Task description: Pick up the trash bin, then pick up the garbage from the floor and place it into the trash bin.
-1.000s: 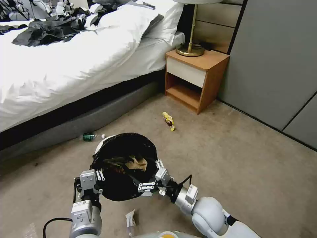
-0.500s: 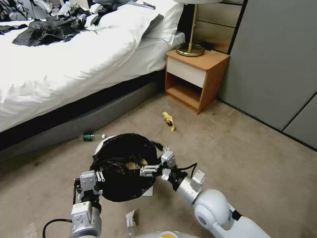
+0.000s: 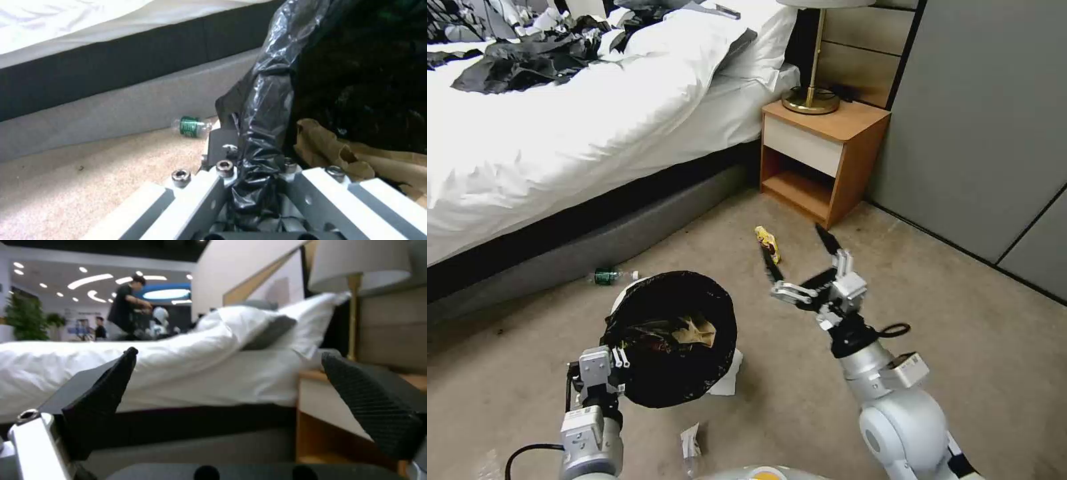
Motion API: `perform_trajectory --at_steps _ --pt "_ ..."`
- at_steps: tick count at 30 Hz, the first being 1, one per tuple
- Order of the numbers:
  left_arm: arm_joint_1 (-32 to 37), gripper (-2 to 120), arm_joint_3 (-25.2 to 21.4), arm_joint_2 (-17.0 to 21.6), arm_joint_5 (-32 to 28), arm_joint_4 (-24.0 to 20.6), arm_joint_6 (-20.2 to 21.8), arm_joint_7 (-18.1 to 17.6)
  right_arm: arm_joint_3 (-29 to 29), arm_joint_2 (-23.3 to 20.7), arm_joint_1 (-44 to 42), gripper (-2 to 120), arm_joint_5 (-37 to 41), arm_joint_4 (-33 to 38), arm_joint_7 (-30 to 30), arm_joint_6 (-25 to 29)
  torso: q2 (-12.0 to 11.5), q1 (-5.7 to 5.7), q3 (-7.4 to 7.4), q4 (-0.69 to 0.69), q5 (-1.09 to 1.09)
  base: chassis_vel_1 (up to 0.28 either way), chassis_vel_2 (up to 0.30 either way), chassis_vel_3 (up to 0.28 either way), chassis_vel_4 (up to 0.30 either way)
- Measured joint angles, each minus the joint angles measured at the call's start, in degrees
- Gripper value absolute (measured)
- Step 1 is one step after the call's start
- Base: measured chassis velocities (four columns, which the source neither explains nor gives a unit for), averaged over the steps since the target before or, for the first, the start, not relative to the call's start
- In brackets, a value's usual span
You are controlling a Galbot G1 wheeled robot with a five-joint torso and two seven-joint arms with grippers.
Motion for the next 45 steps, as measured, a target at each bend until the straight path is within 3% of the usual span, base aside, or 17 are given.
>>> perform_trajectory --at_steps 13,45 --pt "0.05 0 0.01 0.04 -0.43 -0.39 0.02 -0.16 -0.38 1.09 -0.17 100 -0.73 -4.45 0.12 1.34 0.0 0.0 0.0 0.01 0.0 0.0 0.0 0.0 0.0" --pt "0.4 0 -0.06 -0.08 -0.31 -1.31 -0.07 -0.04 -0.5 -0.06 1.11 100 0.07 -4.39 0.33 -0.41 0.0 0.0 0.0 0.01 0.0 0.058 0.062 0.059 0.055"
